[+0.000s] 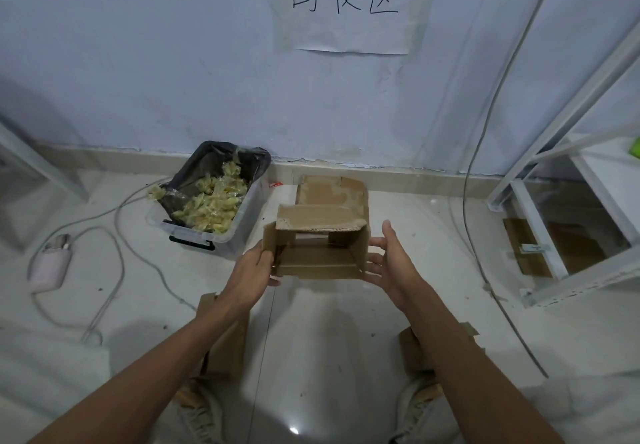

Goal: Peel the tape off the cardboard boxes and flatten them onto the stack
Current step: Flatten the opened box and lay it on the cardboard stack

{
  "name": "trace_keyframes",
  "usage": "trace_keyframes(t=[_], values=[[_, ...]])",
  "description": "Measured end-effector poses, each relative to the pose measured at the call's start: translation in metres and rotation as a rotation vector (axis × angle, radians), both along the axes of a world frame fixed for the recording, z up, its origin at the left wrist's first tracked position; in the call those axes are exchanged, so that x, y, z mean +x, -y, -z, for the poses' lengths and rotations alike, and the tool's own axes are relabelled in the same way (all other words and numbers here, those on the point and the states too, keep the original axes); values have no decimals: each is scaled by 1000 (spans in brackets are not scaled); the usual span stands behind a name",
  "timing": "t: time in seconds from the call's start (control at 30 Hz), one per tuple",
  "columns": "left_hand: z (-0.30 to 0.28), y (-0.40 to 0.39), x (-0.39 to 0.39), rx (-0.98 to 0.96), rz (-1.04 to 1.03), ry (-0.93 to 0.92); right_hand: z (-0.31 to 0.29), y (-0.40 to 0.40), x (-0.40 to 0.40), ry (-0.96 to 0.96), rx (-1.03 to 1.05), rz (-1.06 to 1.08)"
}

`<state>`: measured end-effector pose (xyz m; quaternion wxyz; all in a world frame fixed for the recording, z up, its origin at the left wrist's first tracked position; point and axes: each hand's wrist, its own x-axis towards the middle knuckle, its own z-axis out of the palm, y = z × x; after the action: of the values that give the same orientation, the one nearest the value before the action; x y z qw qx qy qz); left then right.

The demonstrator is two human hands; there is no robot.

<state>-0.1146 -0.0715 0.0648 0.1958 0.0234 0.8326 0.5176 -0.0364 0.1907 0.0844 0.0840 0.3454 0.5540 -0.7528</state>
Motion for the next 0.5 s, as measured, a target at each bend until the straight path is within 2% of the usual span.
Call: trace_keyframes(t=[0.1,0.2,0.37,0.5], values=[[-1,2,3,6,88,-97,-3,-4,-1,40,-57,-70],[3,0,4,23,115,-95,-1,-8,-2,81,-31,-103],[0,3,-2,331,28,246,6,-9,3,66,-85,-84],[-4,8,-7,387,-17,310,12,-5,3,40,-74,-85]])
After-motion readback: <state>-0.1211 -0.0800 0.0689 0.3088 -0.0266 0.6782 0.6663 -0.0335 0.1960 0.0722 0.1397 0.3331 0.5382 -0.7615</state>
